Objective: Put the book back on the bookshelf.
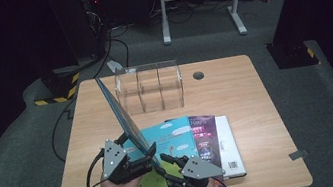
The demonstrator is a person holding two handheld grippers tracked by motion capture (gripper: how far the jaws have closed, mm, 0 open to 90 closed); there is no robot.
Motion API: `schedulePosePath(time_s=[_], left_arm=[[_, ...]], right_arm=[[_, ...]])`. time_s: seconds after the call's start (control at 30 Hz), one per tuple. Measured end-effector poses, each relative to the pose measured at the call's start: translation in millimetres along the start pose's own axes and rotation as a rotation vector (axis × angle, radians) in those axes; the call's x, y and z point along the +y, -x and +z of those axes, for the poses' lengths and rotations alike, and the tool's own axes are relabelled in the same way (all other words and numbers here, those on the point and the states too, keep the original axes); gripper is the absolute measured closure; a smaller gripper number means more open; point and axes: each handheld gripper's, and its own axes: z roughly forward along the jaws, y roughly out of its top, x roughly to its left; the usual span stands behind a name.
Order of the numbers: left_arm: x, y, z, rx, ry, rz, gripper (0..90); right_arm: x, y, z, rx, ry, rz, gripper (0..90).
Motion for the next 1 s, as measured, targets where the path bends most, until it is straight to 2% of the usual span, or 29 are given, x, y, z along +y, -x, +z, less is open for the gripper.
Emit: schedulePosePath(time_s=[0.13,0.23,0.37,0.4,0.47,0.5,0.53,0.6,0.63,0.8,0.9,1.0], left_arm=[[0.3,-1.1,-0.6,-0.002,-0.002,0.009,14.9],[0.3,-1.9,-1.7,0.0,0.001,0.016,15.8],[-0.4,-3.6,-3.3,-0.001,0.002,0.019,17.3],[-0.7,-3.8,-3.8,-0.001,0.003,0.021,18.1],[-1.0,-5.0,-5.0,-0.002,0.001,0.023,19.5],[-1.1,-5.7,-5.4,-0.002,0.001,0.025,20.2],[-1.3,-6.1,-5.6,-0.001,0.001,0.025,20.3],[-1.7,-7.4,-6.3,0.001,0.001,0.025,20.6],[-1.9,-7.9,-6.7,0.001,0.001,0.025,21.0],[-3.2,-10.7,-9.5,0.008,0.002,0.038,24.6],[-4.2,-11.8,-11.5,0.016,0.006,0.042,28.1],[-4.7,-13.3,-14.0,0.025,0.004,0.043,31.7]], right_arm=[[1.3,6.7,-20.2,-0.039,0.013,-0.009,60.0],[1.6,18.1,-33.1,-0.087,0.005,-0.022,60.1],[-2.7,37.4,-49.3,-0.168,-0.013,-0.043,60.0],[-5.6,43.3,-55.1,-0.204,-0.018,-0.057,60.0],[-10.9,51.6,-63.0,-0.245,-0.019,-0.058,59.8],[-17.0,58.5,-69.5,-0.284,-0.017,-0.043,60.3],[-20.1,63.4,-72.2,-0.3,-0.035,-0.042,60.9],[-22.4,72.3,-75.3,-0.33,-0.079,-0.079,60.9],[-23.8,77.0,-77.5,-0.351,-0.092,-0.082,60.5],[-29.0,99.3,-86.7,-0.408,-0.113,-0.042,59.4],[-28.7,104.9,-89.2,-0.423,-0.104,-0.024,59.4],[-28.7,105.8,-88.1,-0.422,-0.103,-0.026,59.7]])
